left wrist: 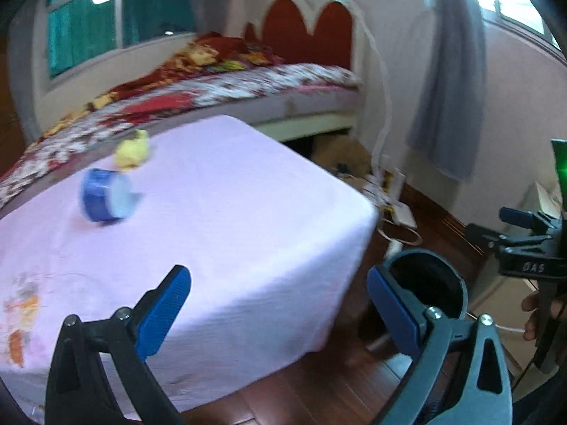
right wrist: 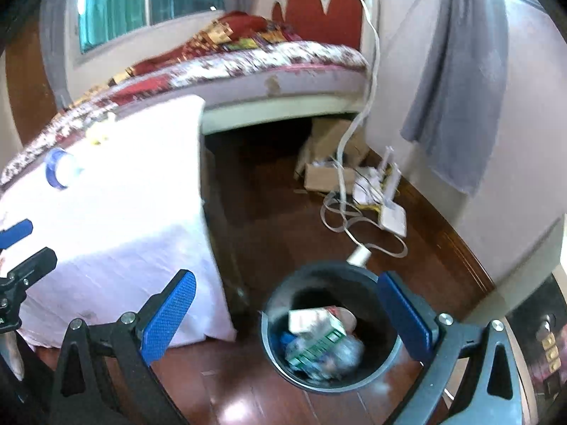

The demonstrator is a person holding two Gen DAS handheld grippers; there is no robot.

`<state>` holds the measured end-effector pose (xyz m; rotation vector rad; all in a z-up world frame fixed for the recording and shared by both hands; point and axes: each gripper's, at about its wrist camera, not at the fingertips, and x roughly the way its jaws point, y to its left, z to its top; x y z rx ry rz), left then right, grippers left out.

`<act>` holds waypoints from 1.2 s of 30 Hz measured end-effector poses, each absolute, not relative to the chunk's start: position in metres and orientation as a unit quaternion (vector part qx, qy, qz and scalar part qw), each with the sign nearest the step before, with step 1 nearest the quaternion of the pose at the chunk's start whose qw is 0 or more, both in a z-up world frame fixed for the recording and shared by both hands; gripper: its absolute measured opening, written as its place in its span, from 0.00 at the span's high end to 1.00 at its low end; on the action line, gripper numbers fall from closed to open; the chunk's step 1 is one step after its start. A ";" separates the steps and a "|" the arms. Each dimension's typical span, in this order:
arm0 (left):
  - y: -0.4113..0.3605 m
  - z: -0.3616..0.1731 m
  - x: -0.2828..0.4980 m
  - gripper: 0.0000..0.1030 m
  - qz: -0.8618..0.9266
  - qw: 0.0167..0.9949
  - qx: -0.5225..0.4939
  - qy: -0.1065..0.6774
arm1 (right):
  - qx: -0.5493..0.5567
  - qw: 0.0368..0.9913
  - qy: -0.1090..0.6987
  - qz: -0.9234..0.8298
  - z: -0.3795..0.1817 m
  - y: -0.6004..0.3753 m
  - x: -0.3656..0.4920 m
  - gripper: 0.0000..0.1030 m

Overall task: Collect trash
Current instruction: 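Move both tools back toward the table, then grasp the blue paper cup with the left tool while the right tool grasps the yellow cloth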

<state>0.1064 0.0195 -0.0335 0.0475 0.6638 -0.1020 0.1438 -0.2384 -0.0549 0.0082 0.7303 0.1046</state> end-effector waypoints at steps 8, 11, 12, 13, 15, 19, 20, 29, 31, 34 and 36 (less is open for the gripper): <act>0.119 -0.027 0.119 0.09 0.062 0.951 0.014 0.303 | -0.015 0.937 0.328 0.120 -0.035 -0.151 0.166 0.00; 0.147 -0.029 0.129 0.10 0.092 0.949 0.010 0.302 | -0.017 0.937 0.317 0.146 -0.030 -0.121 0.175 0.00; 0.155 -0.030 0.133 0.11 0.098 0.948 0.008 0.302 | -0.017 0.935 0.319 0.154 -0.028 -0.113 0.180 0.00; 0.162 -0.031 0.137 0.13 0.106 0.947 0.010 0.303 | -0.019 0.934 0.321 0.156 -0.027 -0.105 0.185 0.00; 0.174 -0.032 0.146 0.13 0.116 0.947 0.018 0.300 | -0.026 0.930 0.332 0.154 -0.024 -0.088 0.199 0.00; 0.187 -0.040 0.173 0.13 0.125 0.941 0.028 0.312 | -0.028 0.925 0.344 0.159 -0.023 -0.064 0.224 0.00; 0.189 -0.043 0.180 0.13 0.123 0.941 0.029 0.314 | -0.030 0.924 0.345 0.160 -0.024 -0.057 0.229 0.00; 0.202 -0.058 0.223 0.13 0.113 0.937 0.025 0.329 | -0.047 0.913 0.368 0.168 -0.049 -0.030 0.279 0.00; 0.206 -0.061 0.232 0.13 0.109 0.937 0.019 0.331 | -0.056 0.912 0.370 0.169 -0.051 -0.024 0.290 0.00; 0.210 -0.069 0.247 0.20 0.096 0.933 0.018 0.345 | -0.064 0.910 0.373 0.170 -0.055 -0.015 0.310 0.00; 0.213 -0.075 0.257 0.48 0.075 0.929 0.006 0.362 | -0.065 0.907 0.378 0.173 -0.057 -0.006 0.326 0.00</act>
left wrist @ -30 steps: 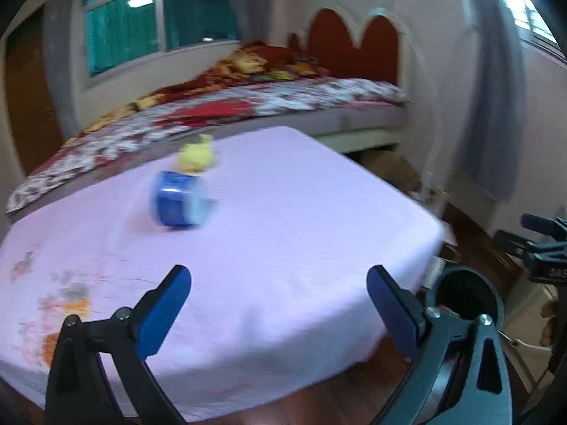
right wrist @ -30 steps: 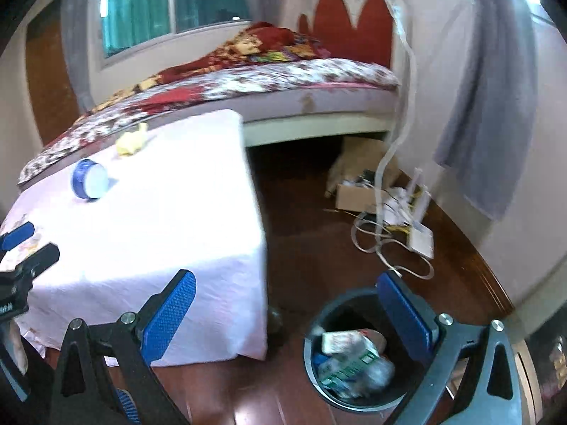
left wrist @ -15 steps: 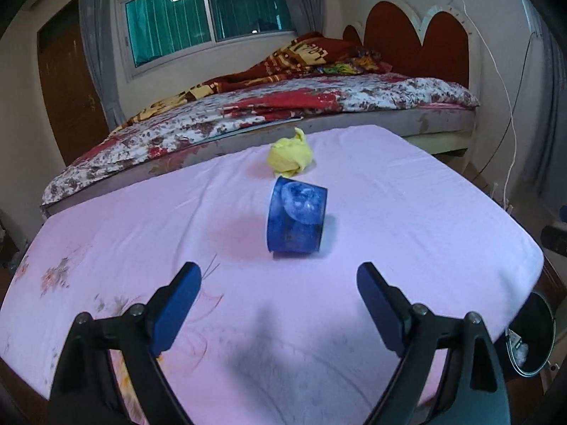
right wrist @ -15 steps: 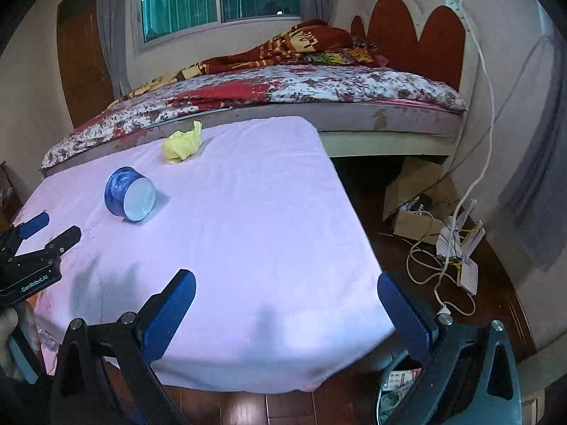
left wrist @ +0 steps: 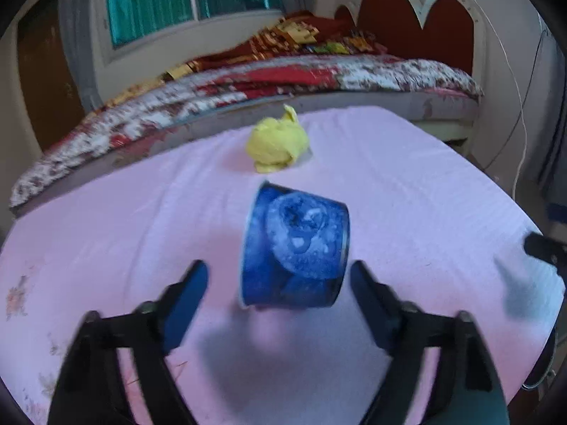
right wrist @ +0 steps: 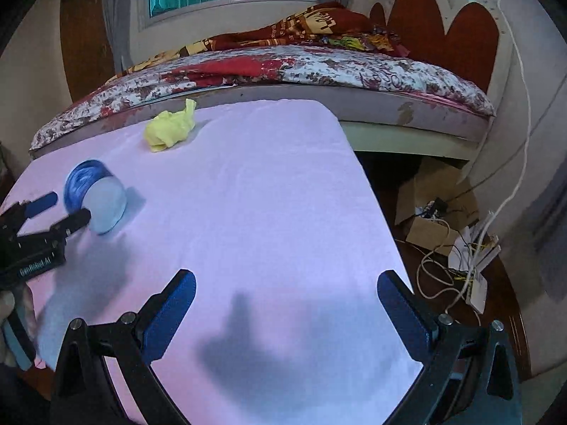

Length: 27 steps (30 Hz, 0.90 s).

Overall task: Collect trash
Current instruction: 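Grasp the blue paper cup with the left tool while the right tool grasps the yellow cloth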

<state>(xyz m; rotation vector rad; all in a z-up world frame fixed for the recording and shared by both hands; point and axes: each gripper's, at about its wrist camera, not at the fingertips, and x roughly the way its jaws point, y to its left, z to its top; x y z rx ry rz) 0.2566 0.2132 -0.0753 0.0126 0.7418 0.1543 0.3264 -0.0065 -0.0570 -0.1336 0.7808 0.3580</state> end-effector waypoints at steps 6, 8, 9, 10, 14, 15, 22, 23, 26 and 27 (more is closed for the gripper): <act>0.244 -0.074 0.271 0.47 0.085 0.929 -0.037 0.359 | -0.075 0.894 0.392 0.204 -0.065 0.038 0.365 0.00; 0.255 -0.072 0.277 0.47 0.093 0.929 -0.039 0.357 | -0.075 0.891 0.391 0.219 -0.065 0.057 0.376 0.00; 0.264 -0.070 0.282 0.48 0.102 0.929 -0.035 0.354 | -0.077 0.889 0.392 0.225 -0.066 0.067 0.382 0.00; 0.270 -0.068 0.284 0.48 0.103 0.930 -0.036 0.352 | -0.079 0.887 0.392 0.230 -0.066 0.076 0.387 0.00; 0.300 -0.065 0.301 0.48 0.122 0.930 -0.031 0.345 | -0.085 0.883 0.385 0.256 -0.062 0.123 0.416 0.00; 0.309 -0.065 0.306 0.48 0.128 0.930 -0.031 0.345 | -0.085 0.881 0.384 0.263 -0.061 0.138 0.425 0.00; 0.343 -0.064 0.329 0.48 0.131 0.929 -0.043 0.344 | -0.092 0.869 0.388 0.294 -0.059 0.229 0.478 0.00; 0.346 -0.064 0.331 0.48 0.129 0.929 -0.046 0.344 | -0.093 0.867 0.391 0.295 -0.060 0.236 0.483 0.00; 0.348 -0.068 0.336 0.48 0.120 0.928 -0.042 0.351 | -0.091 0.863 0.402 0.292 -0.064 0.260 0.499 0.00; 0.348 -0.071 0.337 0.48 0.119 0.927 -0.041 0.353 | -0.091 0.862 0.405 0.290 -0.065 0.266 0.503 0.00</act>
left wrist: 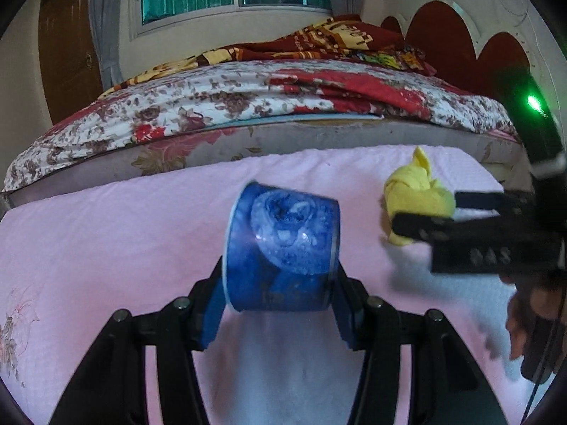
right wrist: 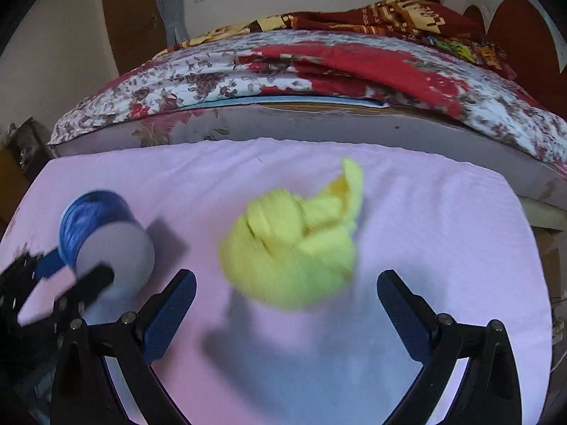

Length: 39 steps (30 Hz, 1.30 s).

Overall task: Collect trash
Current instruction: 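Grasp the blue paper cup with the left tool while the right tool grasps the yellow cloth, then carry the cup and yellow cloth over the bucket and open both tools to drop them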

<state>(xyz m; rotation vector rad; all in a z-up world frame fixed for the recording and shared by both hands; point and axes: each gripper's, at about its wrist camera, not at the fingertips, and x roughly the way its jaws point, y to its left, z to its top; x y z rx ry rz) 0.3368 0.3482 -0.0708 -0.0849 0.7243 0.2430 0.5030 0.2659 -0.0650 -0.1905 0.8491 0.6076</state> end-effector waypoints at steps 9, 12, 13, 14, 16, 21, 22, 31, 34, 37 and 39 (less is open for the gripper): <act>0.358 -0.082 0.348 0.49 0.097 0.915 -0.086 0.381 | -0.086 0.854 0.423 0.292 -0.071 0.262 0.507 0.61; 0.349 -0.077 0.334 0.49 0.101 0.923 -0.070 0.364 | -0.086 0.855 0.419 0.293 -0.068 0.248 0.498 0.63; 0.346 -0.075 0.330 0.49 0.103 0.924 -0.067 0.361 | -0.083 0.856 0.418 0.294 -0.067 0.241 0.494 0.63; 0.345 -0.074 0.327 0.49 0.103 0.925 -0.067 0.358 | -0.082 0.857 0.416 0.294 -0.066 0.237 0.490 0.63; 0.340 -0.070 0.315 0.49 0.099 0.928 -0.072 0.352 | -0.076 0.858 0.415 0.294 -0.064 0.223 0.479 0.63; 0.317 -0.056 0.289 0.49 0.084 0.936 -0.061 0.336 | -0.078 0.867 0.393 0.295 -0.051 0.187 0.441 0.63; 0.309 -0.052 0.282 0.49 0.079 0.938 -0.054 0.332 | -0.080 0.870 0.388 0.294 -0.048 0.179 0.432 0.63; 0.253 -0.028 0.238 0.49 0.047 0.948 -0.037 0.312 | -0.073 0.889 0.359 0.275 -0.024 0.100 0.355 0.63; 0.238 -0.021 0.227 0.49 0.034 0.950 -0.039 0.307 | -0.066 0.895 0.354 0.265 -0.018 0.070 0.333 0.63; 0.222 -0.015 0.216 0.49 0.024 0.953 -0.035 0.301 | -0.064 0.900 0.349 0.254 -0.014 0.043 0.312 0.63; 0.210 -0.011 0.207 0.49 0.014 0.954 -0.030 0.298 | -0.062 0.902 0.347 0.248 -0.012 0.026 0.299 0.63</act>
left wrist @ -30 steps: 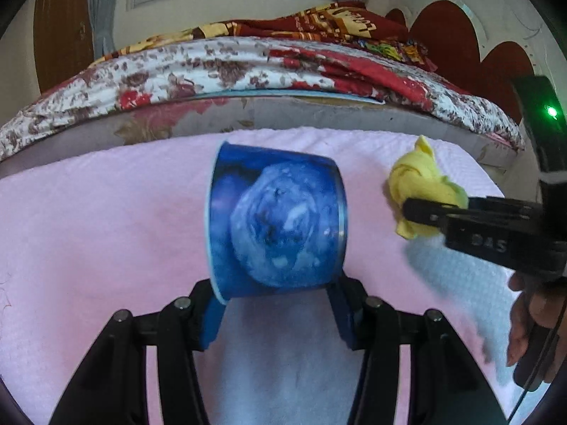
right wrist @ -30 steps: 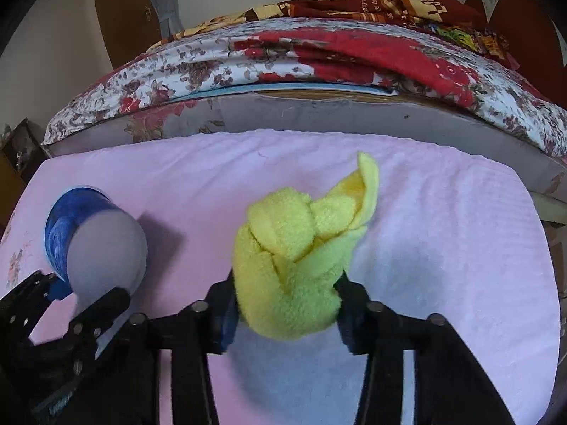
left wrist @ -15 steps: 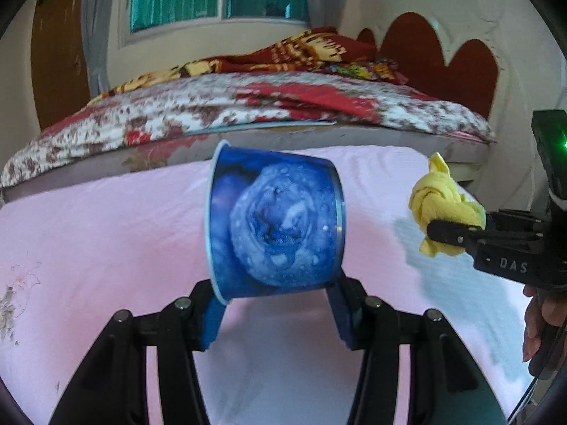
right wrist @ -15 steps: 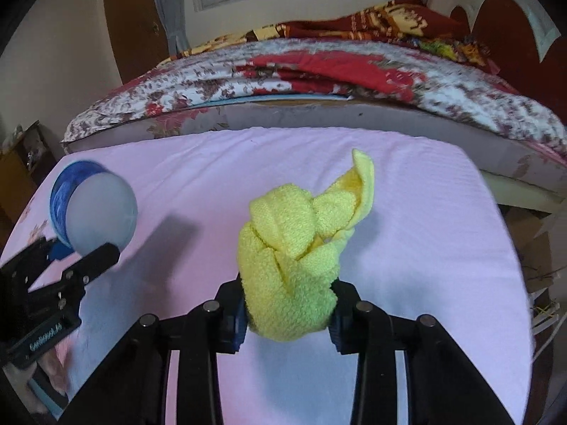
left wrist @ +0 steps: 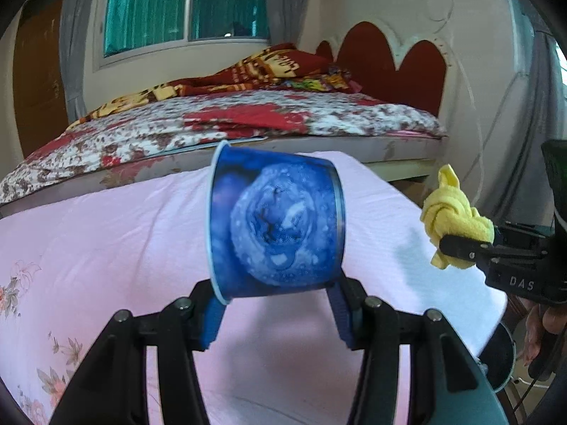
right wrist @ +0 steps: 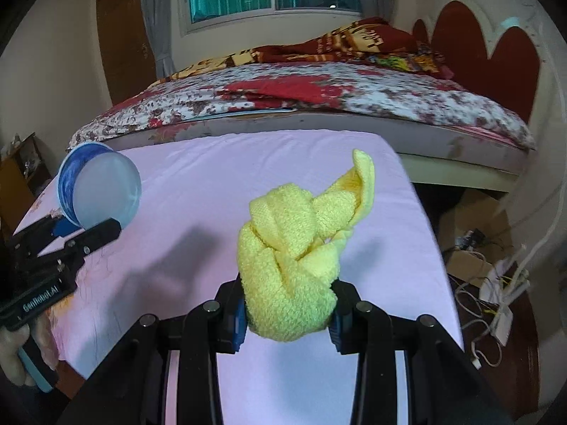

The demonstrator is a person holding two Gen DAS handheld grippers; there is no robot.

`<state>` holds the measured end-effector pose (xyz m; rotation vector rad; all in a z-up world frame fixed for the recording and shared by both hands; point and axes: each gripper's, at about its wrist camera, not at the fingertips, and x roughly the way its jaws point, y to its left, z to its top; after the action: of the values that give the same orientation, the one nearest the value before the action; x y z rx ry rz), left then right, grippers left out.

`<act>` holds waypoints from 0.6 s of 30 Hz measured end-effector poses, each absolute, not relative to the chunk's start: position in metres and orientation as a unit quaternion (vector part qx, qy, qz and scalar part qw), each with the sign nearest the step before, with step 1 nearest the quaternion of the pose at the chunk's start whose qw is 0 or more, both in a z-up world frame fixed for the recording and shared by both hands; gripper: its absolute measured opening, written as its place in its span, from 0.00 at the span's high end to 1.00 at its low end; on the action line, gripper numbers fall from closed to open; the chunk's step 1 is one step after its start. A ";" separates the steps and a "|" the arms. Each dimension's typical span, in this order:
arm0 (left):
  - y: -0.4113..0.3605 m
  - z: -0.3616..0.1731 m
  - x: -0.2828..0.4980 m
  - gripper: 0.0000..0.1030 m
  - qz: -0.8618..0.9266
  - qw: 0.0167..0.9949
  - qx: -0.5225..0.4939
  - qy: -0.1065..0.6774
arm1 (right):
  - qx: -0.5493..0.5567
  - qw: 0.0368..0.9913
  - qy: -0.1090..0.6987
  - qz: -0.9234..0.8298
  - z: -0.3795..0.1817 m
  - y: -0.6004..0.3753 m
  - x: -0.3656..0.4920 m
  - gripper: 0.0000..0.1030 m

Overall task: Collect trash
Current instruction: 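Carry the cup and yellow cloth over the bucket and open both tools to drop them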

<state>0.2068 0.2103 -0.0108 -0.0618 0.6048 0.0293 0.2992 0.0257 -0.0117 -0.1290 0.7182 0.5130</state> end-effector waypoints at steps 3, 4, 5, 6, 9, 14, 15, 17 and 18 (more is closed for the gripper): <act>0.194 -0.007 0.194 0.49 0.006 0.956 -0.015 0.292 | -0.059 0.907 0.344 0.237 -0.010 -0.001 0.279 0.63; 0.190 -0.006 0.191 0.49 0.005 0.957 -0.013 0.291 | -0.059 0.908 0.343 0.233 -0.009 -0.009 0.273 0.63; 0.186 -0.005 0.187 0.49 0.001 0.957 -0.013 0.289 | -0.059 0.910 0.342 0.228 -0.009 -0.020 0.265 0.63; 0.181 -0.005 0.183 0.49 -0.003 0.958 -0.013 0.287 | -0.057 0.911 0.342 0.225 -0.009 -0.027 0.260 0.63; 0.163 -0.005 0.171 0.49 -0.015 0.959 -0.006 0.283 | -0.052 0.915 0.340 0.213 -0.008 -0.055 0.240 0.63; 0.134 -0.006 0.156 0.49 -0.033 0.959 -0.003 0.280 | -0.041 0.922 0.334 0.193 -0.007 -0.094 0.215 0.63; 0.129 -0.005 0.152 0.49 -0.034 0.960 -0.003 0.279 | -0.038 0.923 0.334 0.187 -0.008 -0.105 0.208 0.63; 0.117 -0.006 0.149 0.49 -0.044 0.959 -0.004 0.281 | -0.036 0.926 0.334 0.176 -0.010 -0.121 0.198 0.63; 0.111 -0.006 0.147 0.49 -0.049 0.958 -0.002 0.281 | -0.035 0.926 0.335 0.171 -0.012 -0.128 0.195 0.63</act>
<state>0.1472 0.1114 -0.0057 -0.0048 0.5705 -0.0990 0.1953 -0.1275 -0.0121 -0.0708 0.6867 0.3515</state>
